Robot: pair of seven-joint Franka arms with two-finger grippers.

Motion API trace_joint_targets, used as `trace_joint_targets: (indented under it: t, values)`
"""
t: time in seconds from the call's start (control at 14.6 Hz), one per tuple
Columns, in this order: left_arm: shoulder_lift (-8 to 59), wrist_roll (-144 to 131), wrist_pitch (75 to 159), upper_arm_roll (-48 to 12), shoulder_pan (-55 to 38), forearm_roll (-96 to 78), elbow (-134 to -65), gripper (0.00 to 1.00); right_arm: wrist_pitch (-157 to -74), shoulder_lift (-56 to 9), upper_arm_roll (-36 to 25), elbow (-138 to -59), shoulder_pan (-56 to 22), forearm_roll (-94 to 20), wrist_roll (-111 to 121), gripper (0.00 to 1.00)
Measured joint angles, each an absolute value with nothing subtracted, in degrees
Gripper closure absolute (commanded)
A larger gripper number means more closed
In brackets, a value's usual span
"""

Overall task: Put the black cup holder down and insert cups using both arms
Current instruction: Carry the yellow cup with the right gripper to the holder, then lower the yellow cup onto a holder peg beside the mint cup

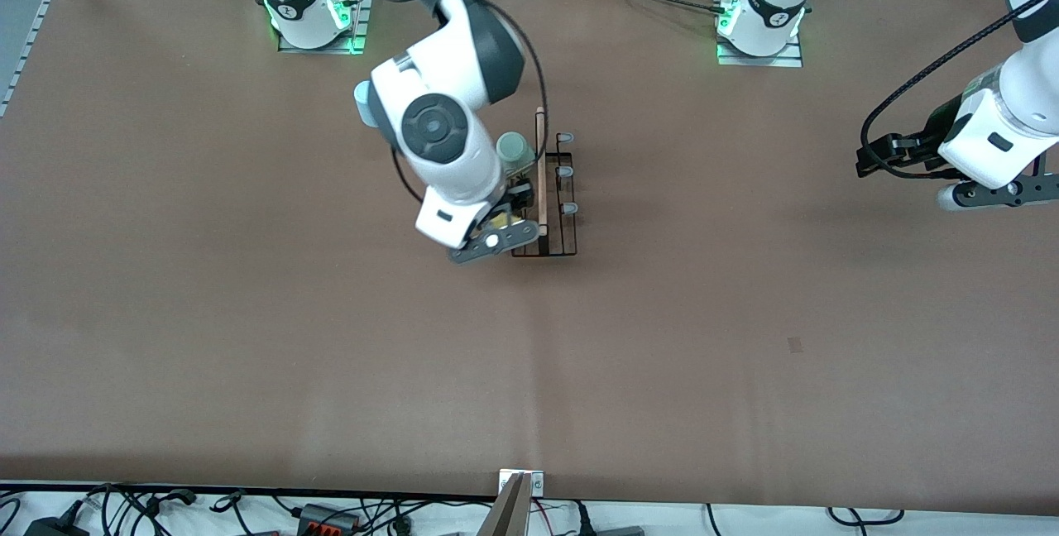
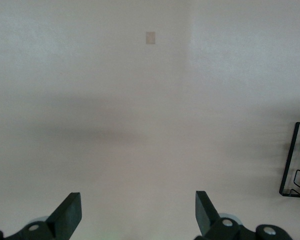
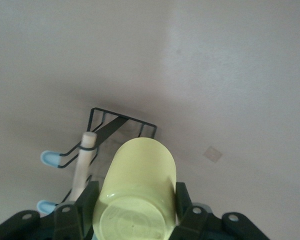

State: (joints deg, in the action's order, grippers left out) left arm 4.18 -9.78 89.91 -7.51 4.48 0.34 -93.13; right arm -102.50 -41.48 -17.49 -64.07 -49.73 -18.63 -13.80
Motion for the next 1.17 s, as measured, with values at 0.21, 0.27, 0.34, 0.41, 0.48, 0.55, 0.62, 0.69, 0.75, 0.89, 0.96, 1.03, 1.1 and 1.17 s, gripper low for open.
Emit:
trace_joint_targets:
  t: [0.21,0.27,0.34,0.41,0.48,0.55,0.62,0.69,0.75,0.89,0.96,1.03,1.1,1.17]
  values:
    - [4.18,-9.78,89.91,-7.51,4.48,0.34,-93.13,0.00,-102.94,-42.60,-17.50,-64.10,-50.71,-17.95,-14.17,0.73]
    - [4.18,-9.78,89.91,-7.51,4.48,0.34,-93.13,0.00,-102.97,-42.86,-17.53,-64.12,-50.69,-17.93,-14.17,0.73]
    - [4.18,-9.78,89.91,-7.51,4.48,0.34,-93.13,0.00,-102.98,-43.05,-17.54,-64.13,-50.68,-17.92,-14.17,0.73]
    - [4.18,-9.78,89.91,-7.51,4.48,0.34,-93.13,0.00,-102.98,-43.22,-17.54,-64.15,-50.70,-17.92,-14.17,0.73]
    - [4.18,-9.78,89.91,-7.51,4.48,0.34,-93.13,0.00,-102.98,-43.38,-17.54,-64.18,-50.75,-17.92,-14.17,0.73]
    - [4.18,-9.78,89.91,-7.51,4.48,0.34,-93.13,0.00,-103.02,-43.60,-17.54,-64.19,-50.82,-17.92,-14.17,0.73]
    - [4.18,-9.78,89.91,-7.51,4.48,0.34,-93.13,0.00,-103.27,-43.86,-17.54,-64.19,-50.90,-17.92,-14.17,0.73]
    - [4.18,-9.78,89.91,-7.51,4.48,0.34,-93.13,0.00,-103.63,-44.10,-17.53,-64.20,-50.95,-17.92,-14.17,0.73]
    - [4.18,-9.78,89.91,-7.51,4.48,0.34,-93.13,0.00,-103.90,-44.33,-17.54,-64.21,-50.99,-17.92,-14.17,0.73]
    - [4.18,-9.78,89.83,-7.51,4.48,0.34,-93.13,0.00,-104.08,-44.71,-17.54,-64.22,-51.03,-17.92,-14.17,0.73]
    - [4.17,-9.78,89.68,-7.51,4.48,0.34,-93.13,0.00,-104.10,-44.80,-17.53,-64.23,-51.06,-17.92,-14.17,0.73]
    - [4.15,-9.78,89.67,-7.51,4.48,0.34,-93.10,0.00,-104.10,-44.86,-17.53,-64.28,-51.12,-17.92,-14.17,0.73]
    - [4.09,-9.78,89.67,-7.51,4.48,0.34,-93.06,0.00,-104.10,-44.94,-17.53,-64.33,-51.18,-17.92,-14.17,0.73]
    - [4.03,-9.78,89.67,-7.51,4.48,0.34,-93.03,0.00,-104.10,-45.11,-17.53,-64.34,-51.23,-17.92,-14.17,0.73]
